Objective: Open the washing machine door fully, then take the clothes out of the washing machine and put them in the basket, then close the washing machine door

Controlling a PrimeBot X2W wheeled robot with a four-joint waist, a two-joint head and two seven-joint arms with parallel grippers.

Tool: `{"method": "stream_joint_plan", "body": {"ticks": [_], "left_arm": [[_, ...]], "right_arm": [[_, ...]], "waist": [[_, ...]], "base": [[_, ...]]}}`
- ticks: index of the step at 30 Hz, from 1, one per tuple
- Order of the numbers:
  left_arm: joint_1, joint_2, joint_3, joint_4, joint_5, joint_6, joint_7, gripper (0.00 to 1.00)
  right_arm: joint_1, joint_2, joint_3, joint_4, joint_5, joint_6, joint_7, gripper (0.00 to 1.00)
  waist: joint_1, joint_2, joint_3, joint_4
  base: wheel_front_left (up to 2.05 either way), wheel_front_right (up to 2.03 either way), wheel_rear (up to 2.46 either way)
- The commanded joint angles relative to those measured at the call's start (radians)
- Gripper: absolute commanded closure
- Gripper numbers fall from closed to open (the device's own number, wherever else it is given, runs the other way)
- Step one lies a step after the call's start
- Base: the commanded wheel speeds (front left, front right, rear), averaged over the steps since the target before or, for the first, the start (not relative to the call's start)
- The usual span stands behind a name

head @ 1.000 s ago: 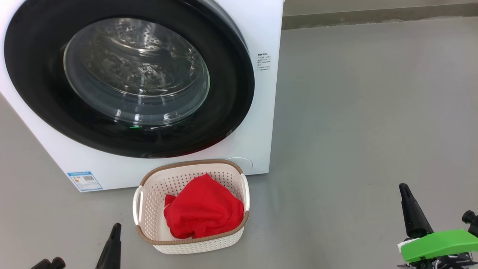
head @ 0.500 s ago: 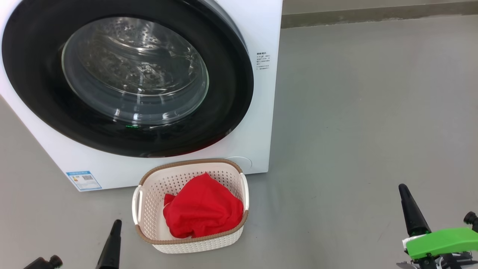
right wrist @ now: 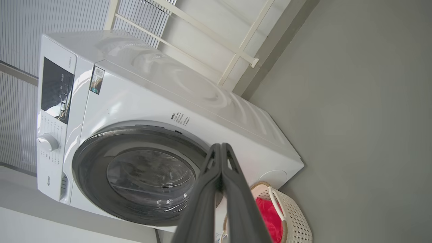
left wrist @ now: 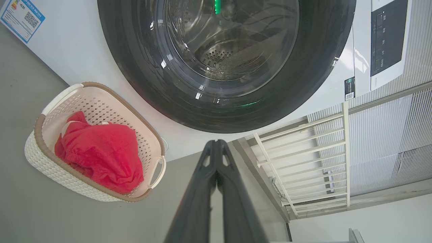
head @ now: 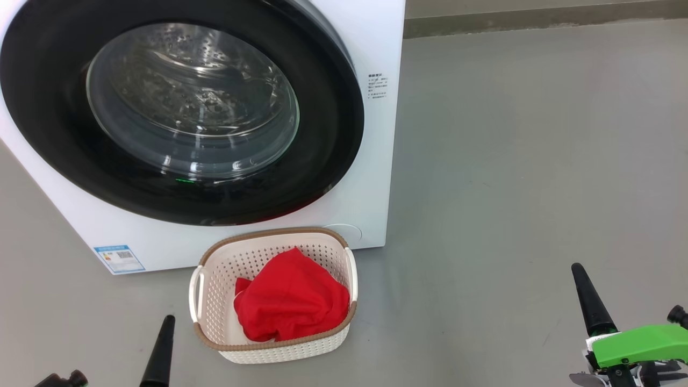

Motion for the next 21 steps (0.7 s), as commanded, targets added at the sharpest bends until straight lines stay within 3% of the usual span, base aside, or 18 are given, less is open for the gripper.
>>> {"method": "stream_joint_plan", "body": {"ticks": [1,21], "left_arm": [[-0.054,0.007,0.029,-0.019,-0.024,-0.005,0.009,1.0],[-0.08,-0.004,0.048,-0.011,-0.238,-0.006,0.066,1.0]], "right_arm": [[-0.057,-0.008,0.01,-0.022,0.027,-0.001,0.005,1.0],[-0.082,-0.001,0.004,-0.004,0.239,-0.001,0.064,1.0]], "waist": [[-0.0001,0.0,0.0,0.0],[-0.0001,0.0,0.007,-0.004]], "base": [[0.0,0.0,0.0],[0.0,0.0,0.0]]}}
